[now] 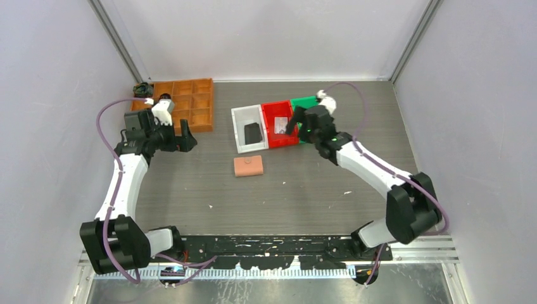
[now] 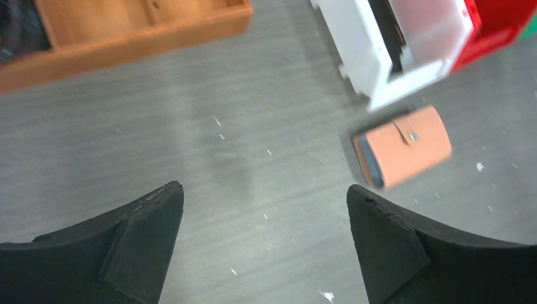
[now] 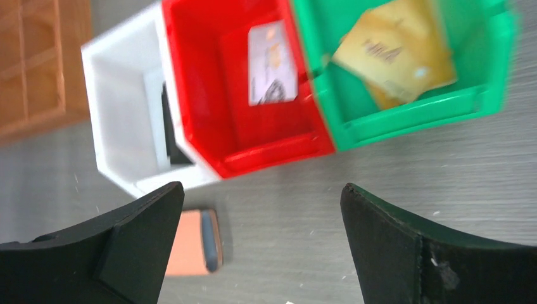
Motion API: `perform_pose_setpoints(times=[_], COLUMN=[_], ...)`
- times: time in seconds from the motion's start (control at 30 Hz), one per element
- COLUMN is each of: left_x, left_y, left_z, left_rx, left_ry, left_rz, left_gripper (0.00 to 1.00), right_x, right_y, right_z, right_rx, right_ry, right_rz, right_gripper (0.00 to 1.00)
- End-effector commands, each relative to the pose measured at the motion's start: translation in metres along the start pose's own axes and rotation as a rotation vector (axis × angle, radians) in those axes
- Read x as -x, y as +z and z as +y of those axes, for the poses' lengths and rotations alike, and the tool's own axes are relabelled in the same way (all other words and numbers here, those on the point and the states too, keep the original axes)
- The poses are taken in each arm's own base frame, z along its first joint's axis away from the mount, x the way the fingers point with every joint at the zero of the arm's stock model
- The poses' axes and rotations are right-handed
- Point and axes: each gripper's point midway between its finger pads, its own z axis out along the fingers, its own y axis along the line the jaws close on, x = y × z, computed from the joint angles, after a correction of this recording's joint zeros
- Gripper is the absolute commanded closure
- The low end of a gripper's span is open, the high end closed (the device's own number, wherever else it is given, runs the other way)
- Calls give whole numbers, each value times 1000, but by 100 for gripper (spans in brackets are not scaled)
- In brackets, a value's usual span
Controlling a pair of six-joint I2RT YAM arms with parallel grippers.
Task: Take the credit cards out of the card holder
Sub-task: Move the card holder to the center of the board.
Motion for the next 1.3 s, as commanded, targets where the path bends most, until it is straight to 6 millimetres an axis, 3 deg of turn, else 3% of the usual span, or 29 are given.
perform_pose_setpoints(times=[0.0,0.1,0.33,0.57,0.8,0.97,1.07,1.17,1.27], left_x=[-7,-14,-29,-31,-31,-30,-28,-27,-27], left_y=[-29,-38,-49,-51,-50,-48,-48,-49,-51], left_z=[-31,-41,-45,-49,-49,-48,-48,-49,-51], left_rx=[-113,-144,-150,-168,-176,-178,-177,-182,-187], left_ry=[-13,-10,17,18,16,8,6,5,9], left_rz=[49,69,98,110,120,127,127,131,136], left_gripper=[0,0,0,3,7,10,10,10,10], right_x=[-34,-70,-127,-166,-201,-220,-220,-208,-190], right_y=[9,18,30,37,17,-19,-37,-46,-53], right_z=[40,66,103,110,122,145,151,148,147], right_rx=[43,86,164,182,202,238,239,212,220], right_ry=[-113,-182,-273,-273,-250,-260,-257,-265,-393], right_rz=[112,208,327,391,398,335,305,288,255], right_gripper=[3,6,13,21,34,35,35,27,14])
